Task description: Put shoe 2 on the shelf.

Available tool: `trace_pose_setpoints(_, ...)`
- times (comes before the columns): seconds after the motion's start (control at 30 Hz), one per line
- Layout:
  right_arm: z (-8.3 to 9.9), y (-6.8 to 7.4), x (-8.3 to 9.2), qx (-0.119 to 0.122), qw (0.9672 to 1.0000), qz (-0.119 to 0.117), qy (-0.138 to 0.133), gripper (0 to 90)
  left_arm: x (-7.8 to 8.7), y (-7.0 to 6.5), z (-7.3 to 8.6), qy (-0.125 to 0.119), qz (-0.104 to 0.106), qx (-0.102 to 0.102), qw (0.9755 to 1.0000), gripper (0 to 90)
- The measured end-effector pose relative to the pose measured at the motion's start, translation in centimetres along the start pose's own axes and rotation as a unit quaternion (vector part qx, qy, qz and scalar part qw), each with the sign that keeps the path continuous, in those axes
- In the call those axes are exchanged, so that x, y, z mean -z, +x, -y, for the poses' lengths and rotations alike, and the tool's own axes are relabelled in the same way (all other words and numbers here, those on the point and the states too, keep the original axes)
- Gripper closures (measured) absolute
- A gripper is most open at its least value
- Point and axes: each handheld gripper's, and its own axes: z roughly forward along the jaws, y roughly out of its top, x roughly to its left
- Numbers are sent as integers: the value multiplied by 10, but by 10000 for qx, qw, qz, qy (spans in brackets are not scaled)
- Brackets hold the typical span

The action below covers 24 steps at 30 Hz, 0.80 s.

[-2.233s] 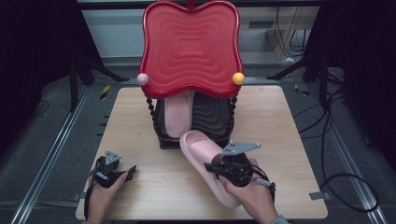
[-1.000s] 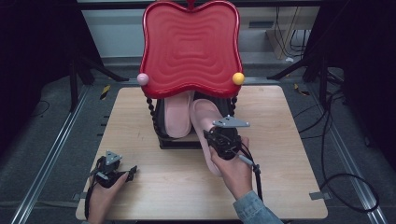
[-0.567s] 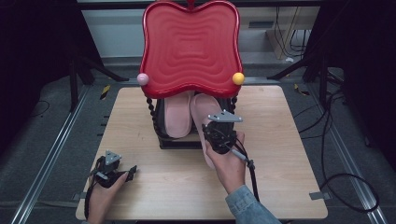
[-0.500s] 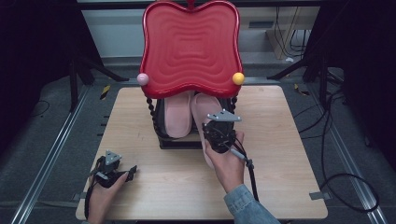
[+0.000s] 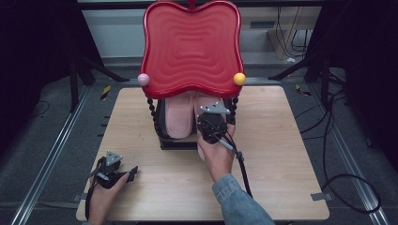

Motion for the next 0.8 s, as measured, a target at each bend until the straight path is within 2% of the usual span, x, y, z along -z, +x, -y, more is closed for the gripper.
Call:
trace_pose_setpoints(0.17,-3,5,-11,13,10000,17,31,802,0,0,0,6,11,-12,10000,203)
trace_pose_setpoints(0.3,-3,11,-19,116,9999,2,85,781,0,-1,0,5,12,-22,10000,203)
trace_pose_setpoints(0.57,-2,10,-22,95,9997,-149,159,740,-1,-3,-1,20,24,-58,10000,203)
trace_pose_setpoints(0.8,-2,10,-24,106,9993,-270,233,657,-1,-2,-1,14,35,-54,10000,203)
